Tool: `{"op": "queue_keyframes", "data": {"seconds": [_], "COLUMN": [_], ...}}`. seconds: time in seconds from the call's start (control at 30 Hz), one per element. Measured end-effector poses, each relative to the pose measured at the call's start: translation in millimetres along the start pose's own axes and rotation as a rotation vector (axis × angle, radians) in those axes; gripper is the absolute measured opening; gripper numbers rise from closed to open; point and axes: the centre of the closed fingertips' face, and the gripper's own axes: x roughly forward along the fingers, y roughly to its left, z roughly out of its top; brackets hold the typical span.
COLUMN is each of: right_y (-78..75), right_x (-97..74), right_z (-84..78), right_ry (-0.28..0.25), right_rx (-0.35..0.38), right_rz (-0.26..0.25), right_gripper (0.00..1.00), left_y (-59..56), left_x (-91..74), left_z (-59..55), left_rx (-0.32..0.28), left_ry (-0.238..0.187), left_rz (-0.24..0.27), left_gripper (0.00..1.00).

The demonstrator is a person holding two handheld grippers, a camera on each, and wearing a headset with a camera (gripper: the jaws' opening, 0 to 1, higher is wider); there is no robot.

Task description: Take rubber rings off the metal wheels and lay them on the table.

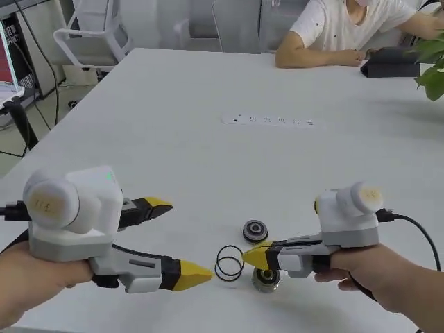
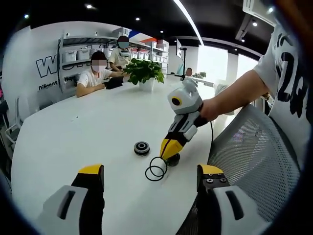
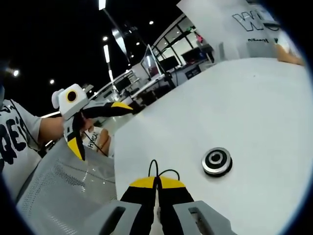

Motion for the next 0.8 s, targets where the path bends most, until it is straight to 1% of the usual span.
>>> {"op": "queue_keyframes", "data": {"seconds": [0.33,0.43,0.53,0.7,0.8], "right_y": [-6.1,-7.9,-8.2,-10.7,-12.9], "right_x": [7.4,8.6,9.4,10.2,10.4], "right_z": [-7.7,-8.2,-8.5,-10.9,-10.5], "right_ry": [0.042,0.049,0.051,0.064,0.061], "right_rx": [-0.015,-0.024,-0.019,-0.034,-0.035], "right_rz": [-0.019,-0.028,-0.030,-0.041,-0.050], "right_gripper": [0.00,0.00,0.00,0.00,0.00], "left_y": [1.8,1.6,2.8,5.0,5.4], "left_x": [-2.4,-2.5,-3.0,-3.5,-3.5], "left_z": [-2.4,-2.8,-4.7,-8.5,-9.0], "left_rx": [-0.009,-0.011,-0.012,-0.016,-0.016], "left_ry": [0.002,0.002,0.006,0.015,0.017], "left_rz": [0.008,0.007,0.011,0.014,0.014], "left_gripper": [0.76,0.76,0.76,0.75,0.75]}}
